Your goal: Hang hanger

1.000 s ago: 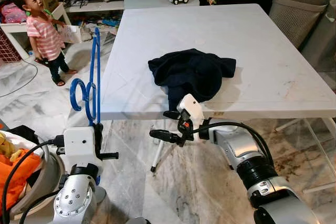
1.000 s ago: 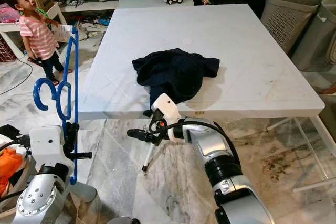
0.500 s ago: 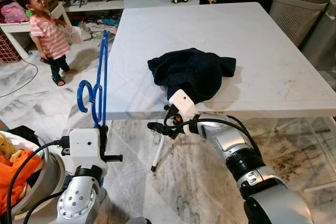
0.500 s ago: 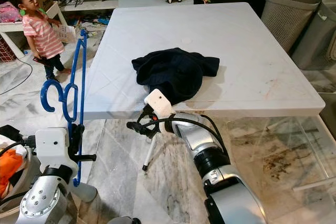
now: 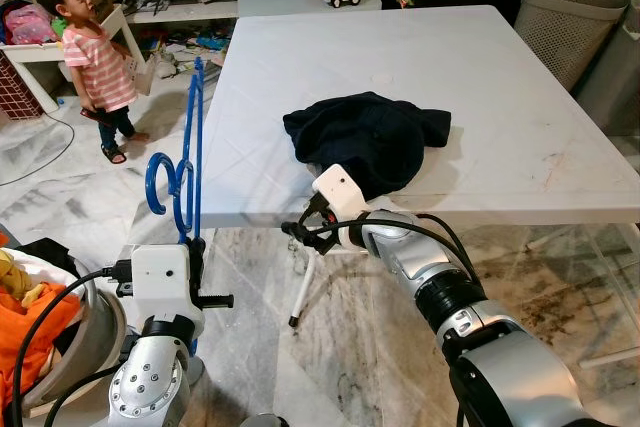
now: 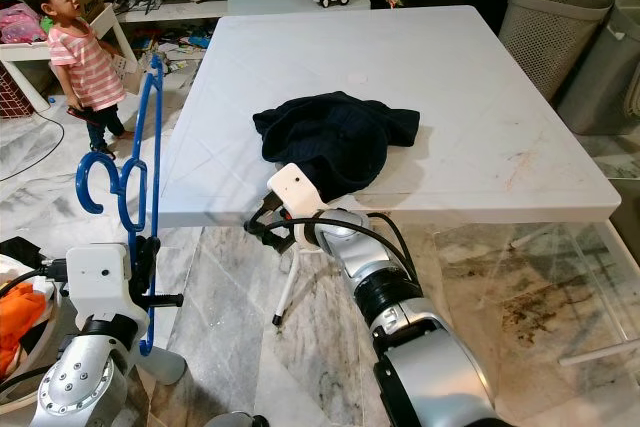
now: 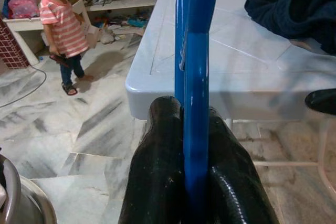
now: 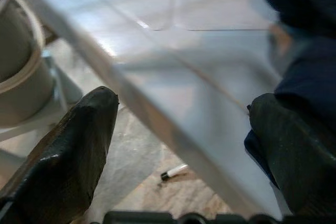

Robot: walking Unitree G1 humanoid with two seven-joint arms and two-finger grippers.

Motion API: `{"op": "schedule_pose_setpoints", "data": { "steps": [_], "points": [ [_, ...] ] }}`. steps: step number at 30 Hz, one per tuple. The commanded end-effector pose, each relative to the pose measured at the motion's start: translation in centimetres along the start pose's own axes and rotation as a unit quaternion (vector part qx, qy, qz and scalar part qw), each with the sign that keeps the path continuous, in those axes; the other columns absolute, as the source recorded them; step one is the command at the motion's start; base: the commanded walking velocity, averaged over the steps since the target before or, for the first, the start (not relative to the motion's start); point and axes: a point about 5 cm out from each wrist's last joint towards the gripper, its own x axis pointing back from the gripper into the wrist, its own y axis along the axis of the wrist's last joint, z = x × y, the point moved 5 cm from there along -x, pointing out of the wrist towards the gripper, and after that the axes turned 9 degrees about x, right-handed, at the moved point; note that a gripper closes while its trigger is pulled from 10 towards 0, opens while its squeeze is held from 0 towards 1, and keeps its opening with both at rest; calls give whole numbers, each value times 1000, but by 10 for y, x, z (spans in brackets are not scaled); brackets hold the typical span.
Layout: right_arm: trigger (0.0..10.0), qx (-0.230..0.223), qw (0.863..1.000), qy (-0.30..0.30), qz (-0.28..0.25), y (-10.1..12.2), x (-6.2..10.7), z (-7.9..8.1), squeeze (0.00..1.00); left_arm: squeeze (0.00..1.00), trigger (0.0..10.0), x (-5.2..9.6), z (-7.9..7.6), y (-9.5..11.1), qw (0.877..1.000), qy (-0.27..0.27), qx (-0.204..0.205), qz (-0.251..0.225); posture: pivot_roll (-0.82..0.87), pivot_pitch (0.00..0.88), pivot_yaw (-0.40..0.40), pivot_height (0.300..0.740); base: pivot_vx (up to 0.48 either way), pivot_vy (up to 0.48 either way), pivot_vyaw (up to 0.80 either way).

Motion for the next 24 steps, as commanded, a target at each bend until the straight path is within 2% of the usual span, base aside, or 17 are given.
{"op": "schedule_pose_setpoints", "data": {
  "steps": [1,7,11,12,15,24],
  "points": [
    [10000,-15,999,-30,35,-17,2,-9,1000,0,10000,2,2,7,1000,6,-6,-12,154,86,38,740,0,0,0],
    [10000,6,995,-88,53,-20,5,-27,1000,0,10000,3,4,7,1000,10,-6,-12,156,87,34,740,0,0,0],
    [10000,2,992,-110,59,-22,8,-35,1000,0,10000,3,4,7,1000,10,-6,-12,155,89,34,740,0,0,0],
    [10000,-37,990,-121,65,-26,9,-39,1000,0,10000,3,3,7,1000,9,-6,-12,155,89,35,740,0,0,0],
    [10000,-58,987,-133,66,-27,11,-43,1000,0,10000,3,3,7,1000,9,-7,-11,157,89,36,740,0,0,0],
    [10000,-83,973,-201,80,-30,16,-59,1000,0,10000,3,5,7,1000,12,-9,-12,166,89,35,740,0,0,0]
  ]
}}
